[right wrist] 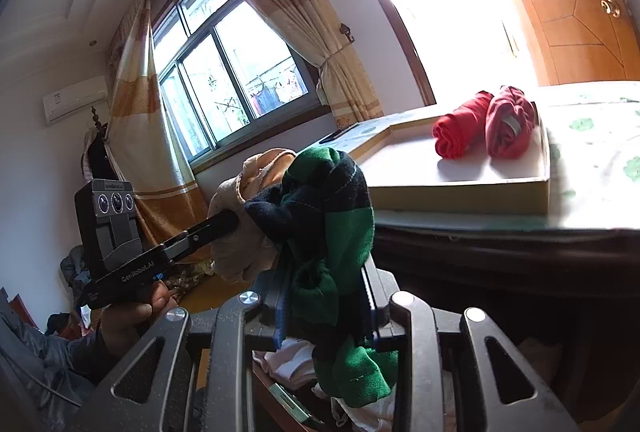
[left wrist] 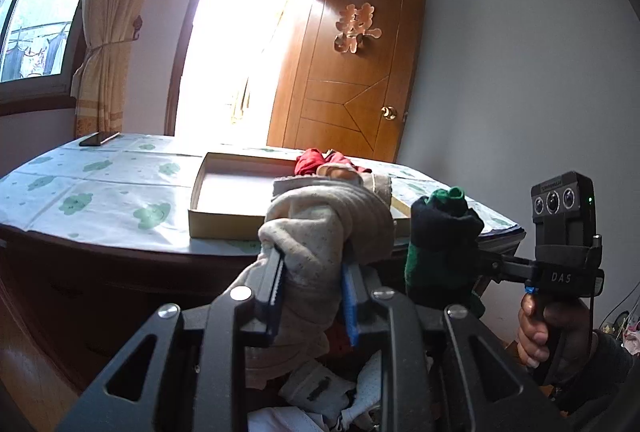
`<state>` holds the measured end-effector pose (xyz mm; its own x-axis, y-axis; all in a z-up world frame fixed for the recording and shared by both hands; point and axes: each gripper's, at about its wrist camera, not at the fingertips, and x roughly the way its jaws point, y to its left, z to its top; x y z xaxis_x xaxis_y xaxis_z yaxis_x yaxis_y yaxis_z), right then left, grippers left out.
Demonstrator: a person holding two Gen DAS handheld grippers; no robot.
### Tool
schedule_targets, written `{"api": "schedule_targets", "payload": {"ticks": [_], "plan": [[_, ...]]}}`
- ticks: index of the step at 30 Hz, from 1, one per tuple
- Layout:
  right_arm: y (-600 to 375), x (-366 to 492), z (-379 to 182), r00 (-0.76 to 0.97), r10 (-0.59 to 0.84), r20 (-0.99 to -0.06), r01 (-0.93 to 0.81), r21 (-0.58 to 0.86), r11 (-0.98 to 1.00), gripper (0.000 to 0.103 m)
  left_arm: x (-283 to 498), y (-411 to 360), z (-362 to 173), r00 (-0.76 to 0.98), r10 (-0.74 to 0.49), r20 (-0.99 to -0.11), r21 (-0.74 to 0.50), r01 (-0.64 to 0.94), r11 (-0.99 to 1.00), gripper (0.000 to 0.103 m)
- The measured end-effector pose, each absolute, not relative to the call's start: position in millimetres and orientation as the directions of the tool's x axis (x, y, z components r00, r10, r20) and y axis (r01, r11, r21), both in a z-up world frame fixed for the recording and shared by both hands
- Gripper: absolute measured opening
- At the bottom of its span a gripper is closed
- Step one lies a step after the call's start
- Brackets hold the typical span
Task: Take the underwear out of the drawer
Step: 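Carry both held garments over the cardboard tray beside the red garments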
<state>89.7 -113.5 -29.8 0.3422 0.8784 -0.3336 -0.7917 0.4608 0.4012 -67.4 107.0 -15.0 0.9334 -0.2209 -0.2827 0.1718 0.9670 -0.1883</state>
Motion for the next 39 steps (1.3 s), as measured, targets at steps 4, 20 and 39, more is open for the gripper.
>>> {"api": "schedule_targets", "payload": {"ticks": [4,20,39], "plan": [[-109.3,89.1,-20.8,0.34,0.88,-0.33,-0.801,0.389,0.456,0.031,-64.1,106.9,-9.3,0.935,-0.204,-0.289,-0.174,0.159,0.972,0.023],[-93.4,112.4,12.7,0.32,0.896,-0.309,-0.806,0.408,0.429,0.031,-43.6,115.9,24.3,0.953,-0.169,-0.254,-0.139,0.137,0.981,0.023],[-63.5,148.1,46.1,0.331,0.892,-0.309,-0.801,0.407,0.439,0.031,5.1,123.1,45.4,0.951,-0.133,-0.278,-0.101,0.108,0.989,0.023]]}}
